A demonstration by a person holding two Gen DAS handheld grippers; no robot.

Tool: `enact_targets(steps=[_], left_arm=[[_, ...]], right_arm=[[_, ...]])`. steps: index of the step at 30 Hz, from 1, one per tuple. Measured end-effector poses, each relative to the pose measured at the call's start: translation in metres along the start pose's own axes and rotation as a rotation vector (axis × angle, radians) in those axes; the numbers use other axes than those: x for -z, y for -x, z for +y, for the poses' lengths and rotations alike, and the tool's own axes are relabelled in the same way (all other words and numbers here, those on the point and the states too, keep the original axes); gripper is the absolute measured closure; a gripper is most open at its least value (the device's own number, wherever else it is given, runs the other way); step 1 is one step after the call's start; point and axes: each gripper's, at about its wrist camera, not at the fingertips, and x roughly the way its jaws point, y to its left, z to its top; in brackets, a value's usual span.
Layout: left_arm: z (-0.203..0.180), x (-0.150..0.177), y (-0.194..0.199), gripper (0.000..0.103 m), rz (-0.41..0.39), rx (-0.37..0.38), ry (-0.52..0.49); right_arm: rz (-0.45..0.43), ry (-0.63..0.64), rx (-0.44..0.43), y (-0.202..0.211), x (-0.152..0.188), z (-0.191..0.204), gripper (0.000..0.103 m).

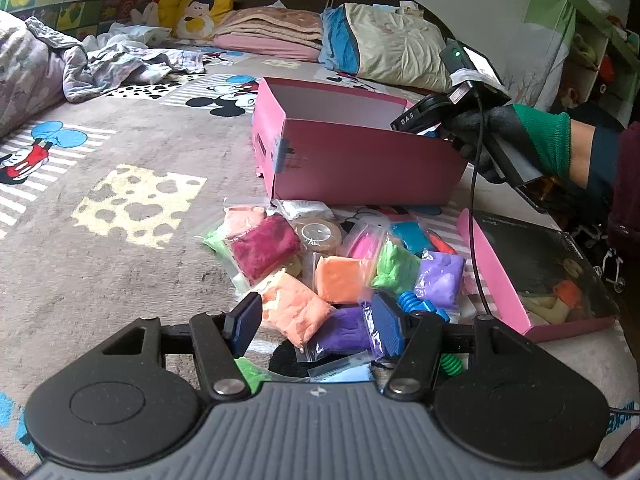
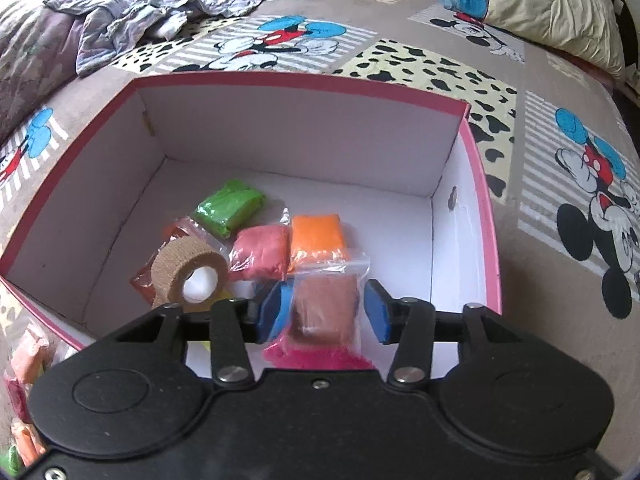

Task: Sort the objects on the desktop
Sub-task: 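Carry the brown clay bag into the pink box and open the right gripper while left returns to the pile, then lift the right gripper out of the box back toward the pile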

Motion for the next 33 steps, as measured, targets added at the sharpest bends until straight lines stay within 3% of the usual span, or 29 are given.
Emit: enact_targets(steps=[5,8,16,20,24,33], left_arm=[[-0.001,0.000,0.002,0.044,0.004,-0.003,0.003],[0.000,0.000,0.003,0.044,0.007,-0.006,0.002],[-0.002,0.006,0.003,0.044,0.013,-0.014,-0.005],[-0.004,0.013,0.002,0.044,0.017,-0.009,-0.022],[-0.008,0.021,0.000,0.044,0.035,0.007,-0.043],[-0.014,0.043,-0.003,0.044,0.088,0.027,-0.077]], right_arm=[[-0.041,0.006,-0.004,0.011,-0.001,0.001,0.051],[-0.082,0.013,0.001,0.026,0.002,0.002,0.041],[-0.202,0.008,-0.023,0.081,0.030,0.001,0.039],[-0.253,-0.010,-0.044,0.106,0.056,0.003,0.037],[-0.291,-0.036,-0.058,0.125,0.090,0.008,0.027],[-0.310,0.018,-0.091,0.149,0.171,0.046,0.026]])
